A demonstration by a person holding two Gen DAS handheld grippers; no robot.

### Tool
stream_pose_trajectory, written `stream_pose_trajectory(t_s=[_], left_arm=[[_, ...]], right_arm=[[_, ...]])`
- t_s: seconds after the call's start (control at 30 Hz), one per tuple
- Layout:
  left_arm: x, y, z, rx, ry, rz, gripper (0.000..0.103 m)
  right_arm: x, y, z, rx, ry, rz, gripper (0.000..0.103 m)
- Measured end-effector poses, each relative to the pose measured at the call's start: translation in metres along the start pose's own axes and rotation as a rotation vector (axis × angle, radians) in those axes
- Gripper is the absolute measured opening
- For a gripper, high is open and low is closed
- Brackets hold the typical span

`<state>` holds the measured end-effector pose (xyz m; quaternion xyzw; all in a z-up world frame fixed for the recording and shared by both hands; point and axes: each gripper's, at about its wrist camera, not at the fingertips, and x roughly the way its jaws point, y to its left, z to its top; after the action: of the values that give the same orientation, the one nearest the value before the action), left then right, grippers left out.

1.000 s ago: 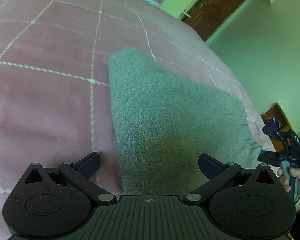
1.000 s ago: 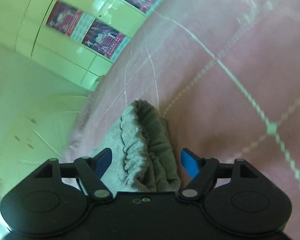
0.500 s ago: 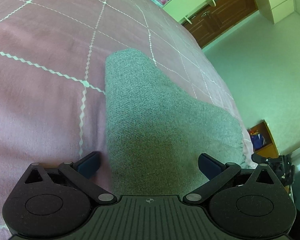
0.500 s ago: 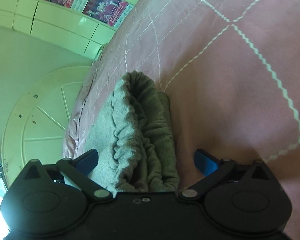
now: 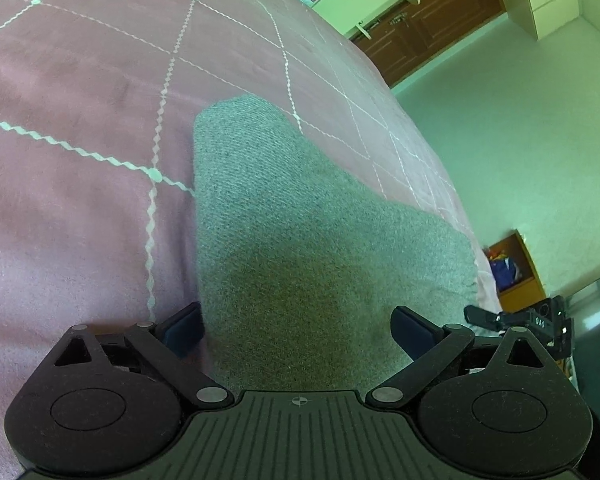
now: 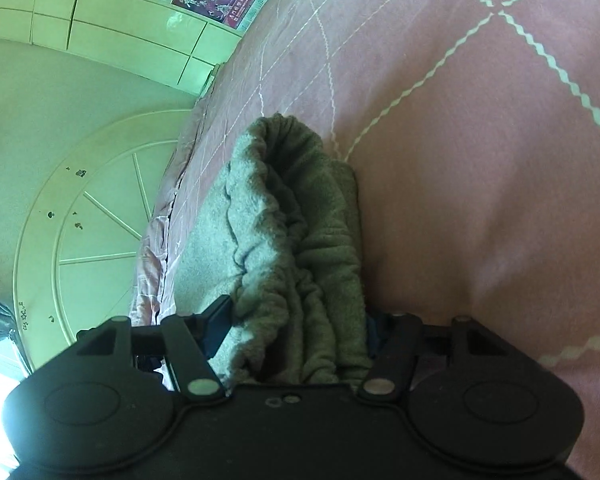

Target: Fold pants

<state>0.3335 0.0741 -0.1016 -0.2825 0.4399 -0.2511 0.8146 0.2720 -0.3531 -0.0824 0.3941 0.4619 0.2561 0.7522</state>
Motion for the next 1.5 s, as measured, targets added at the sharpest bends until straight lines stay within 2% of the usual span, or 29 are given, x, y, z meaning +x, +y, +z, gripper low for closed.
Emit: stream_pose_trajectory(t_s=[0.2, 0.37, 0.5, 0.63, 0.7, 0.73, 0.77, 0.83, 0.9, 0.93, 0.97, 1.03, 1.17, 1.27, 1.43, 1.5], left_arm=[[-0.01, 0.013, 0.005, -0.072, 0.006, -0.041, 0.098], [-0.02, 0.016, 0.0, -0.081, 0.006, -0.028, 0.097], [-0.001, 0.004, -0.006, -0.045, 0.03, -0.053, 0.093], [0.014, 0.003, -0.004, -0.053, 0.009, -0.11, 0.093], [0.016, 0.007, -0.005, -0.07, -0.005, -0.112, 0.073], [0.017, 0.013, -0.006, -0.094, -0.002, -0.107, 0.048], [0.019, 0.018, -0.008, -0.127, 0.0, -0.133, 0.042], [0.021, 0.019, -0.011, -0.121, -0.011, -0.149, 0.039], [0.022, 0.019, -0.015, -0.141, -0.034, -0.169, 0.036], [0.021, 0.02, -0.017, -0.151, -0.047, -0.177, 0.032], [0.018, 0.018, -0.019, -0.156, -0.062, -0.194, 0.027], [0.008, 0.011, -0.019, -0.134, -0.092, -0.248, 0.025], [-0.013, -0.006, 0.002, -0.07, -0.133, -0.261, 0.024], [-0.033, 0.0, 0.032, -0.054, -0.19, -0.265, 0.024], [-0.048, 0.027, 0.098, -0.039, -0.238, -0.217, 0.024], [-0.043, 0.048, 0.119, -0.078, -0.261, -0.195, 0.024]], right_arm=[[-0.007, -0.008, 0.0, 0.006, -0.003, 0.014, 0.058], [-0.006, -0.012, 0.002, 0.005, -0.009, 0.021, 0.058], [-0.008, -0.014, -0.001, 0.003, -0.026, 0.026, 0.058], [-0.005, -0.014, 0.0, -0.011, -0.022, 0.03, 0.058], [-0.002, -0.014, 0.002, -0.008, -0.016, 0.034, 0.057], [-0.001, -0.013, 0.004, -0.013, -0.009, 0.033, 0.057], [0.0, -0.013, 0.005, -0.015, -0.003, 0.033, 0.058], [0.002, -0.01, 0.008, -0.017, 0.007, 0.027, 0.057], [0.003, -0.002, 0.007, -0.057, 0.01, -0.002, 0.045], [0.001, 0.002, 0.006, -0.065, 0.009, 0.005, 0.043], [-0.002, 0.007, 0.005, -0.082, 0.002, 0.01, 0.04], [-0.009, 0.019, 0.006, -0.119, -0.016, 0.028, 0.039], [-0.007, 0.048, 0.021, -0.176, -0.031, 0.081, 0.037], [0.008, 0.067, 0.044, -0.207, -0.034, 0.124, 0.037], [0.063, 0.096, 0.102, -0.246, -0.013, 0.159, 0.037], [0.09, 0.096, 0.122, -0.235, -0.018, 0.165, 0.038]])
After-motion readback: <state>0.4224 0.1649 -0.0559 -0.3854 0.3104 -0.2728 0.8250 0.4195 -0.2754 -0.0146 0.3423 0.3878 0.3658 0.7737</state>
